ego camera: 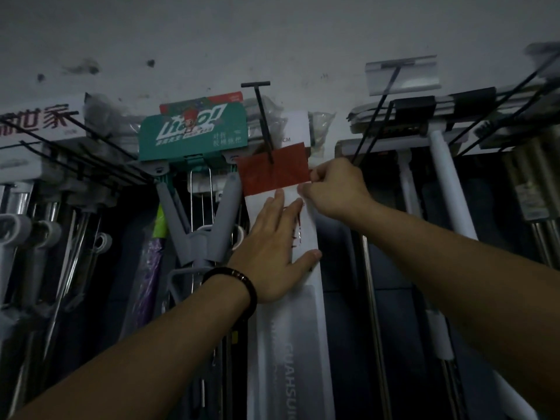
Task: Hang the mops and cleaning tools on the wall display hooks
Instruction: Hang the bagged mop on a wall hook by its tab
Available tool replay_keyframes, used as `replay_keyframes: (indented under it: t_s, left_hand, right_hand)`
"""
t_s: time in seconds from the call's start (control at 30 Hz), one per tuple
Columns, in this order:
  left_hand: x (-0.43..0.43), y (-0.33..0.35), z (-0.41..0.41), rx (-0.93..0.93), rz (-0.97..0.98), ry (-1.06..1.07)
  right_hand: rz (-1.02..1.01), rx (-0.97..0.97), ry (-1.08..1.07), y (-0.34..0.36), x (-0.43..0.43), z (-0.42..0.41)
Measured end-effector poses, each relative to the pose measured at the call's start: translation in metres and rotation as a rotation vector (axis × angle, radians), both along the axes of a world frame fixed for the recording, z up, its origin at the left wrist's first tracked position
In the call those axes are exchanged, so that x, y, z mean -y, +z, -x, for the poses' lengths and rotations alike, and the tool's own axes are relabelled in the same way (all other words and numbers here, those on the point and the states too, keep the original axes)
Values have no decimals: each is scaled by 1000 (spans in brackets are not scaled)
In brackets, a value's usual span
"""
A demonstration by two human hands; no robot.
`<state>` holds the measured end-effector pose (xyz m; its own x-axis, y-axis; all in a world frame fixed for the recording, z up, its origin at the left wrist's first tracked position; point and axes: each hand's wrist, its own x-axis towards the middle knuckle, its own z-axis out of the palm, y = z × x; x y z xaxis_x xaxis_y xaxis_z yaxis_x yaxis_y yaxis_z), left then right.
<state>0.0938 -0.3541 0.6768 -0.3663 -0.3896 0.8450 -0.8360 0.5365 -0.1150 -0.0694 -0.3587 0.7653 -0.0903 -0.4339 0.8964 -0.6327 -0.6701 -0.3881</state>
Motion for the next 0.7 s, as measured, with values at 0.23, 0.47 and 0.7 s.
replay_keyframes:
  t_s: [0.23, 0.47, 0.7]
  left_hand:
    - [33, 6, 2, 8, -94, 57]
    - [59, 26, 8, -17, -167, 74]
    - [82, 35, 9, -65, -170, 69]
  right_hand:
    - [-37, 4, -2, -2, 45, -2]
    - [-97, 54, 6, 2, 93, -3]
    - [-169, 65, -19, 5, 115, -5]
